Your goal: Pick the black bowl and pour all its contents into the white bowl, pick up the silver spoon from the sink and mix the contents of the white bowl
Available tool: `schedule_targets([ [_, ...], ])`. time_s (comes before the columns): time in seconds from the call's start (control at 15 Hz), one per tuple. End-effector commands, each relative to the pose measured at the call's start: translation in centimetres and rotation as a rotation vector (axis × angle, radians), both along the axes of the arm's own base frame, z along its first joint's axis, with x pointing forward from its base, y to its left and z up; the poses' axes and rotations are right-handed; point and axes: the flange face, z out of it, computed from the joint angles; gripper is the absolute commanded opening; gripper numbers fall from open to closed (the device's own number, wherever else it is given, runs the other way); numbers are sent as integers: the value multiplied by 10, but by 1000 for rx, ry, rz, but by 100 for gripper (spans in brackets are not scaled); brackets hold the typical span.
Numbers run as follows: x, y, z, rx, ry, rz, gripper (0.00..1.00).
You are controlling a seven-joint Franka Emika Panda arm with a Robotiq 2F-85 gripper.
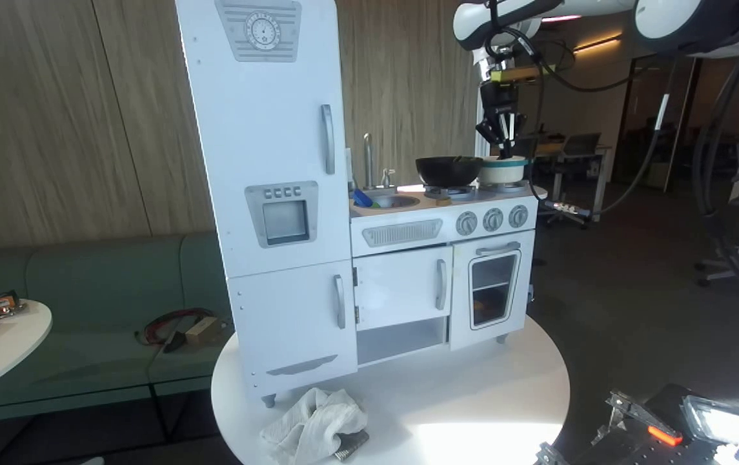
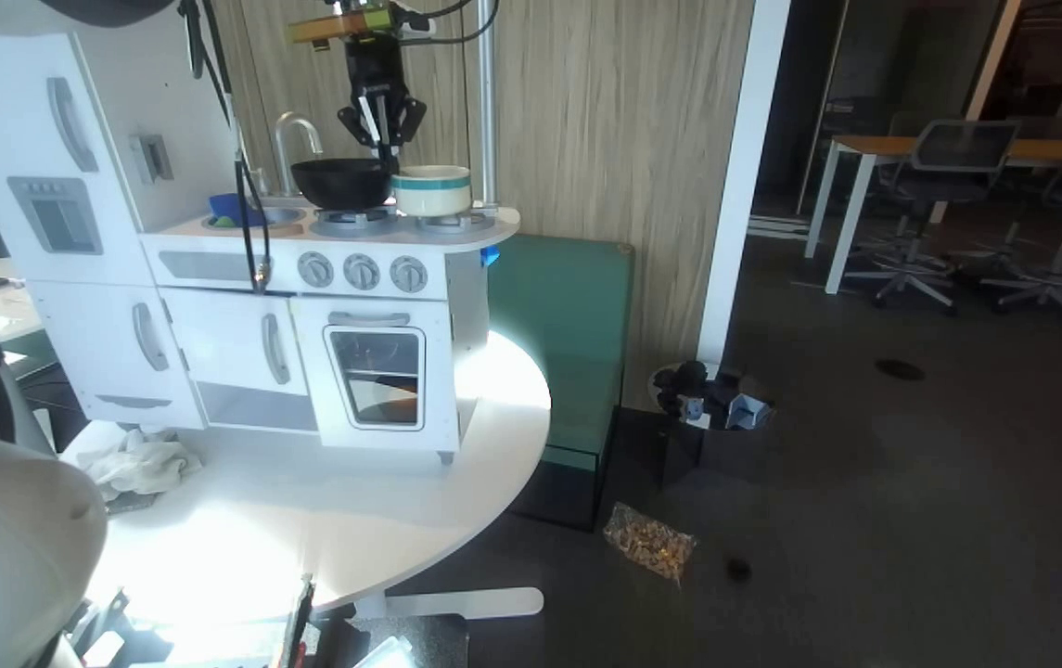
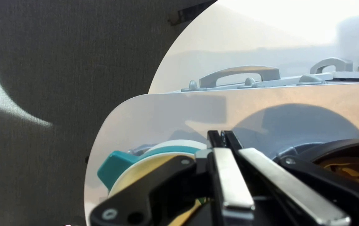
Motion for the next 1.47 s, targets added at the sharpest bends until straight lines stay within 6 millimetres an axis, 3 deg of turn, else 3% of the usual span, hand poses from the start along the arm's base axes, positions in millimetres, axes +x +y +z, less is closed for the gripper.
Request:
schedule_targets([
  [0.0,-1,-11,21,-26,-45,-16,4],
  [0.33,-11,-30,31,-38,-58,-53,5],
  [0.73,-19,-48,18,-29,-22,-94,5],
  [1.4,-3,-19,-6,-8,23,-25,5],
])
